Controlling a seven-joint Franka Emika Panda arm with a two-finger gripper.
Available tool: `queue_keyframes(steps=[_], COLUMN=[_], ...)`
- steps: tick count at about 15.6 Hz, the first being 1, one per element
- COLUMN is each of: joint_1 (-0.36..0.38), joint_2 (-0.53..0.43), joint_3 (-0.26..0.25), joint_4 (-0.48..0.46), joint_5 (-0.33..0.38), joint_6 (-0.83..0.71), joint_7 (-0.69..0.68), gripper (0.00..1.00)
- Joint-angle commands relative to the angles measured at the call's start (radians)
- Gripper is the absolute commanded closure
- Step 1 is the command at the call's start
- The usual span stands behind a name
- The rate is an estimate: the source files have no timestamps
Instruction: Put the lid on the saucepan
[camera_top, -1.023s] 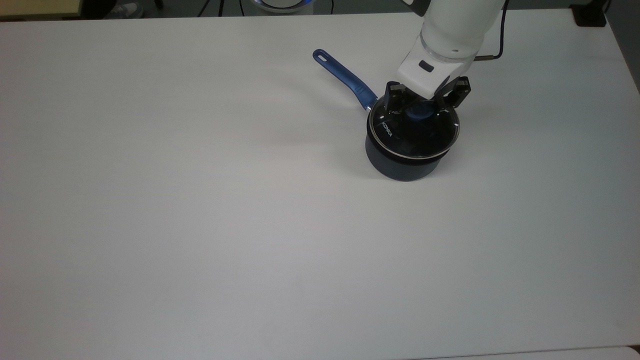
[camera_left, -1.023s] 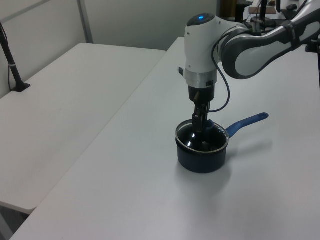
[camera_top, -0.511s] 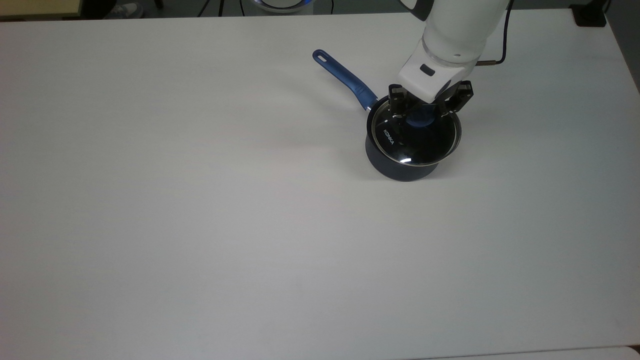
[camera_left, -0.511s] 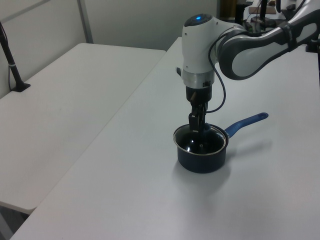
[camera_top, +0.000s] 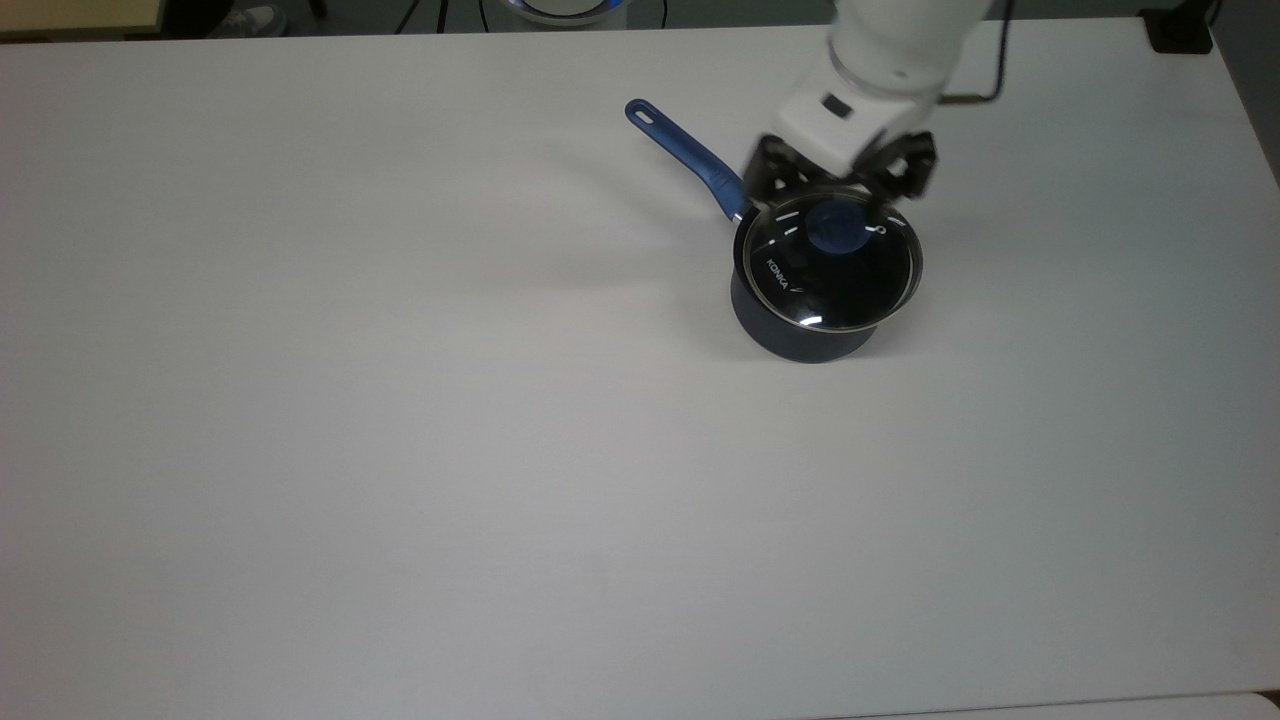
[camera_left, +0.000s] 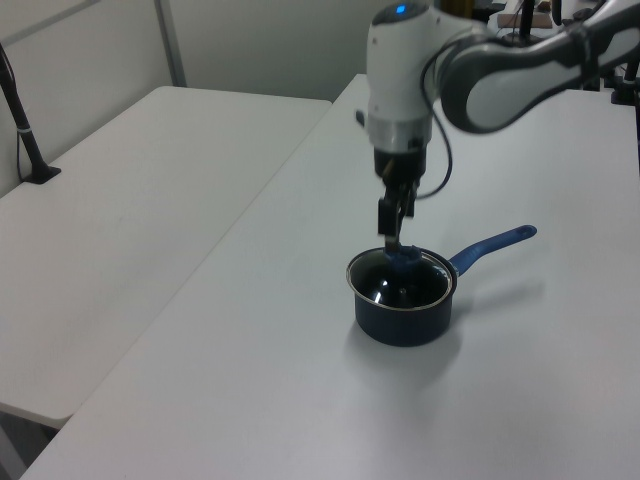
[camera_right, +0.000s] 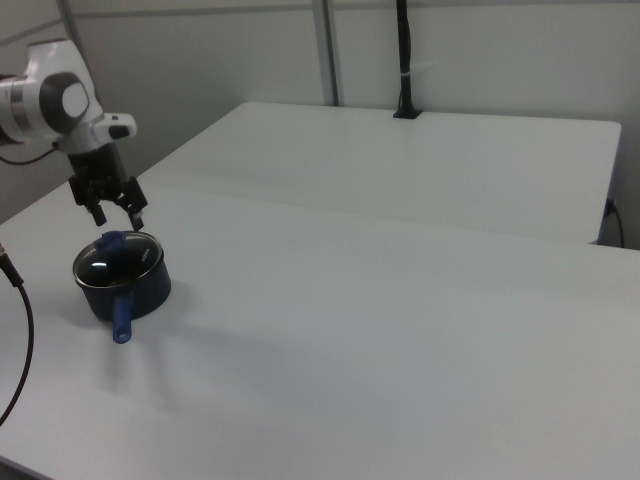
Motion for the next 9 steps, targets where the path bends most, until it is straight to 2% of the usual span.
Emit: queue_keyframes(steps=[1,3,6,9], joint_1=[-0.091,-0.174,-0.280,-0.340], joint_2=[-0.119,-0.163,-0.234,-0.239], joint_3=[-0.006,-0.005,-0.001,-0.001], joint_4=[-0.027,-0.047,-0.097,-0.105], joint_5=[-0.016,-0.017,-0.016,-0.007], joint_6=[-0.137,-0.148,-0.147,-0.144], joint_7=[-0.157,-0.177,-0.311,-0.305], gripper=[0.00,0.00,0.00,0.00])
